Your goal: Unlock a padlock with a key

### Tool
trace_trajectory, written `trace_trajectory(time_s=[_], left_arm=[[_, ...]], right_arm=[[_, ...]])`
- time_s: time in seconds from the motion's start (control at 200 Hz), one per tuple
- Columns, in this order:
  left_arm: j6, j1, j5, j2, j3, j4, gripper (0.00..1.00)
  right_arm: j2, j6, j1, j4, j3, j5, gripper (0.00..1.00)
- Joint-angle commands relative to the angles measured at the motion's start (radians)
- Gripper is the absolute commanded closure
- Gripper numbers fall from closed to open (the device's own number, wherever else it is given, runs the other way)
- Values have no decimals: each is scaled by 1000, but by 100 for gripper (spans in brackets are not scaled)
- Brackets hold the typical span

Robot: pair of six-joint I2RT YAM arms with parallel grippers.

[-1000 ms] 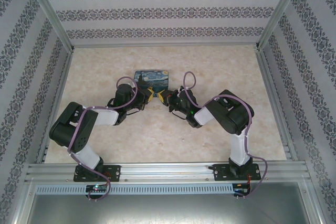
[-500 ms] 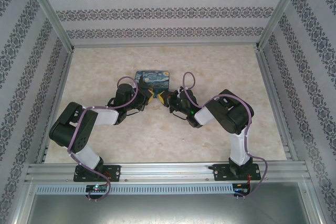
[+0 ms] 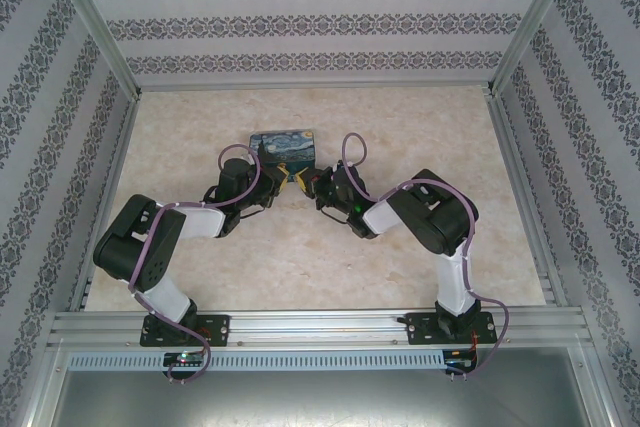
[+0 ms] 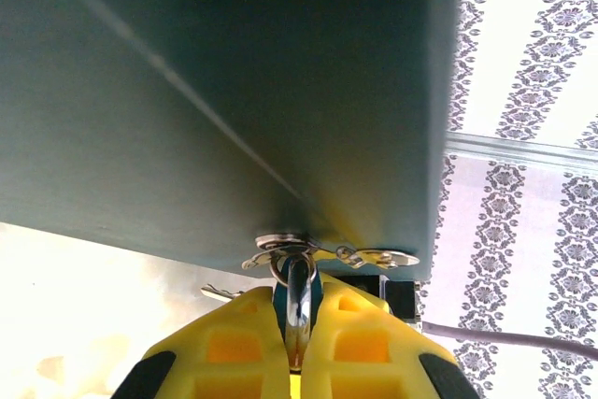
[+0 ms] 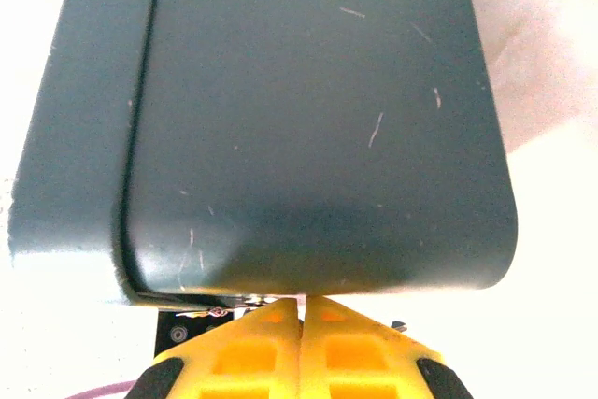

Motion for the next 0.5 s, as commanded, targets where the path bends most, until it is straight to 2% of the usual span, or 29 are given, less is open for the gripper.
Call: trace_trajectory(time_s=[0.0, 0.135, 0.33, 0.395, 0.495], left_arm=[[-18, -85, 321, 9, 14, 64, 100], [-58, -87, 323, 15, -1, 113, 100], [-198, -86, 311, 51, -37, 286, 100], [-240, -85, 304, 69, -43, 345, 100], [-245, -86, 303, 66, -39, 350, 100]], right_arm=[[-20, -31, 82, 183, 87, -123, 100], [-49, -132, 44, 170, 28, -129, 100], [-42, -265, -2, 212, -5, -189, 100], [-38, -285, -4, 217, -4, -203, 100], [-33, -275, -2, 222, -3, -199, 100]])
